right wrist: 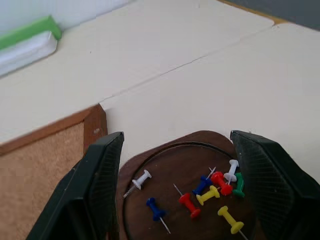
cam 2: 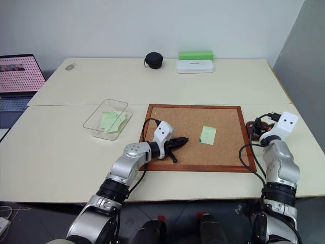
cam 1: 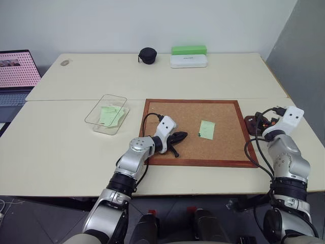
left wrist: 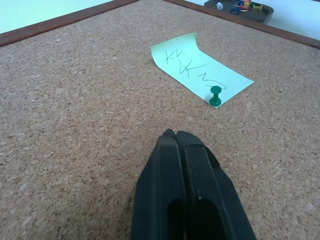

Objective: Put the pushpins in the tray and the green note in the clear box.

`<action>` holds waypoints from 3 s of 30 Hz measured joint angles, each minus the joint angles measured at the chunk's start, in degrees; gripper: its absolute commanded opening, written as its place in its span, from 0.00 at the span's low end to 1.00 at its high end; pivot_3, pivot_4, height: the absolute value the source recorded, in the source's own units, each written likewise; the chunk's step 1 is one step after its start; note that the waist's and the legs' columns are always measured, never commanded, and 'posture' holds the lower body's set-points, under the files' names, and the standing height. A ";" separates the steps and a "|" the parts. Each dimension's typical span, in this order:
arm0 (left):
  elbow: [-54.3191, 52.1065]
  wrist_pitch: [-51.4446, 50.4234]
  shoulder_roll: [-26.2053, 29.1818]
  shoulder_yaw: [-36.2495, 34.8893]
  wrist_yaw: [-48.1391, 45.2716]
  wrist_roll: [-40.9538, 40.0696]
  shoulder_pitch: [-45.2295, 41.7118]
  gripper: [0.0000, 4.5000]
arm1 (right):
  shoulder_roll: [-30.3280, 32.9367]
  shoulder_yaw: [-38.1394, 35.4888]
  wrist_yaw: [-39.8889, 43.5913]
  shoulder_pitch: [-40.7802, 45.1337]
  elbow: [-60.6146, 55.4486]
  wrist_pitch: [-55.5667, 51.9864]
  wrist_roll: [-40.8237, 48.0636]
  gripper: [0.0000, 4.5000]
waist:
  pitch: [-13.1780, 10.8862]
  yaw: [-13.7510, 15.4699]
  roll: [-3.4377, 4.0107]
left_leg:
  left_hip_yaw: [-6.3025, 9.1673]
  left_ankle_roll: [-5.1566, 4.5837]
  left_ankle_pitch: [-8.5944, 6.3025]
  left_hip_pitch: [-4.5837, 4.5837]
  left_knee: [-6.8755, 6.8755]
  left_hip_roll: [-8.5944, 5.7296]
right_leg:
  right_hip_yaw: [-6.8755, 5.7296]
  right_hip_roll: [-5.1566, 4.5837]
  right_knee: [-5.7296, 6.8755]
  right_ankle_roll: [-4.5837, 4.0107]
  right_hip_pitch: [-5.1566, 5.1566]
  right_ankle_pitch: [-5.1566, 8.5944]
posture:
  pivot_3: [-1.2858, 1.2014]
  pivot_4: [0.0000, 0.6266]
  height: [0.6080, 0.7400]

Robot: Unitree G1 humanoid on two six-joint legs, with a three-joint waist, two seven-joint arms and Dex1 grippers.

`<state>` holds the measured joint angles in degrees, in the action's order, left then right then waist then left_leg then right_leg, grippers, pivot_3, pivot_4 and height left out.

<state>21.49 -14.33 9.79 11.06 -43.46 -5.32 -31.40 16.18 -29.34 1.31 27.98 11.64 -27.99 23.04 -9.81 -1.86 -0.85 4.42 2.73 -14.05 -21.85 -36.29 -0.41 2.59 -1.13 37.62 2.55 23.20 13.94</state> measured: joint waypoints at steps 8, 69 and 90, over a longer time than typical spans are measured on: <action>0.74 0.69 -0.09 0.13 -0.20 0.00 -0.31 0.00 | -1.46 -4.40 -2.71 2.00 -0.39 -2.89 7.69 0.80 | 0.03 -0.01 0.05 | 0.00 0.00 0.00 0.00 0.00 0.00 | 0.00 0.00 0.00 0.00 0.00 0.00 | 0.52 0.24 1.00; 0.74 0.09 0.01 0.78 0.14 -0.11 -0.62 0.00 | 1.55 37.44 25.81 -13.00 -10.76 13.09 -14.73 0.65 | 0.12 0.01 0.19 | 0.07 0.00 0.00 -0.04 0.04 0.01 | -0.09 0.01 -0.27 0.07 -0.04 0.03 | 0.52 0.24 1.00; 0.46 -0.10 0.00 0.83 0.10 -0.12 -0.53 0.00 | 0.16 36.64 27.24 -11.41 -8.71 13.90 -14.77 0.00 | 0.12 0.01 0.19 | 0.08 0.00 0.00 -0.05 0.04 0.02 | -0.09 0.01 -0.26 0.07 -0.04 0.03 | 0.52 0.24 1.00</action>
<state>21.95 -14.43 9.79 11.89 -43.36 -5.45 -31.93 16.34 7.30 28.55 16.58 2.94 -14.09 8.26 -9.69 -1.84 -0.66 4.51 2.73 -14.05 -21.90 -36.25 -0.39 2.50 -1.12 37.36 2.62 23.16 13.97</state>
